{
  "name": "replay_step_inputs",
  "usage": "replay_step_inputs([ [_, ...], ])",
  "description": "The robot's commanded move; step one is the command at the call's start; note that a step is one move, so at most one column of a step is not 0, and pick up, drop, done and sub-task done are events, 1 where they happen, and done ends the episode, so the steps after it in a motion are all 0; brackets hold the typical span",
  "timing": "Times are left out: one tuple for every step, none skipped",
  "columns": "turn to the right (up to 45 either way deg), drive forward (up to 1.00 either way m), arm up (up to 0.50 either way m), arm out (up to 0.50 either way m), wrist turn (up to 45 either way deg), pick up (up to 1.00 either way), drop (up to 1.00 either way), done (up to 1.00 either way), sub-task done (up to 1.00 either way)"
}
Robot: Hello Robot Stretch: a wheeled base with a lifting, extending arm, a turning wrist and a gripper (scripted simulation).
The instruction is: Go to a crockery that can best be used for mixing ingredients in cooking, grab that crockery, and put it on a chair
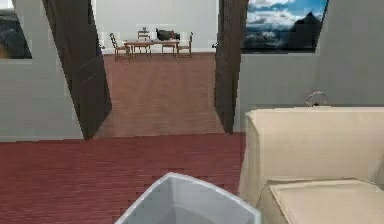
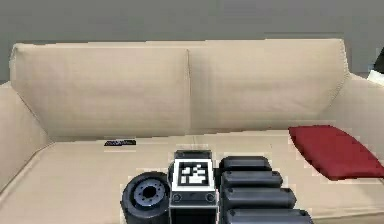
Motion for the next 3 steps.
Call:
replay_step_inputs([
  [0.0,1.0,0.0,0.0,0.0,0.0,0.0,0.0,0.0],
  [0.0,1.0,0.0,0.0,0.0,0.0,0.0,0.0,0.0],
  [-3.0,0.0,0.0,0.0,0.0,0.0,0.0,0.0,0.0],
])
